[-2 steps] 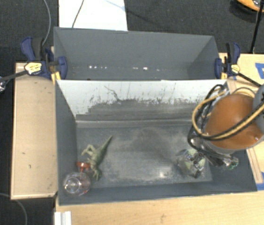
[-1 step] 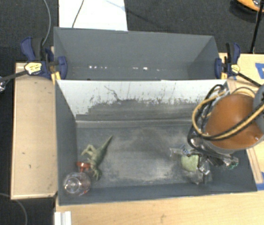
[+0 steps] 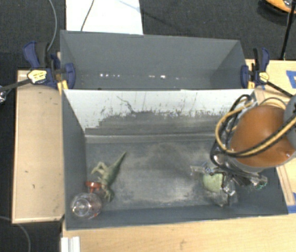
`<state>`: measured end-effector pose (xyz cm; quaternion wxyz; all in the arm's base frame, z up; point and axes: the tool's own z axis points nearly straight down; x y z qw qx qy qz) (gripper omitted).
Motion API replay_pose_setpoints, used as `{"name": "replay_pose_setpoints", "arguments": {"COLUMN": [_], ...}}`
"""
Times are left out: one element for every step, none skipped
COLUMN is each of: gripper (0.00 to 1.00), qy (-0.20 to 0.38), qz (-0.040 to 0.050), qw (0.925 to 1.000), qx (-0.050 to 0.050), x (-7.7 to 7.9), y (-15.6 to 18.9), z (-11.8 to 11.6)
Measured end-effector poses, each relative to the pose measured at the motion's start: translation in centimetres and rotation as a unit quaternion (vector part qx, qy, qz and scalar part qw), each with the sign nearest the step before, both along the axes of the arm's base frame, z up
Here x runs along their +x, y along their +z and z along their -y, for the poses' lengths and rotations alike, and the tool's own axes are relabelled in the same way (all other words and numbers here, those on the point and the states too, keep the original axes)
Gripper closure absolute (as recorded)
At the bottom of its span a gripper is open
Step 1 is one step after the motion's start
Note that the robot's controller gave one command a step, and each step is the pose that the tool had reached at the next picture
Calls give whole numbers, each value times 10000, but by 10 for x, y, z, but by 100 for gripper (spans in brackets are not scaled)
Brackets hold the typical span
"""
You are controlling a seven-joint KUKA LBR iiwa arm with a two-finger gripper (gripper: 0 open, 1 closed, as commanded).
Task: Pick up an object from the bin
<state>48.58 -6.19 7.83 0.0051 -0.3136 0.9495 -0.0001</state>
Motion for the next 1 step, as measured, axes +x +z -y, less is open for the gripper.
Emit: {"name": "replay_pose_setpoints", "arguments": {"gripper": [0], "qy": [221], "qz": [3], "qw": [9998], "qx": [10], "x": [8], "y": [-3], "z": [12]}}
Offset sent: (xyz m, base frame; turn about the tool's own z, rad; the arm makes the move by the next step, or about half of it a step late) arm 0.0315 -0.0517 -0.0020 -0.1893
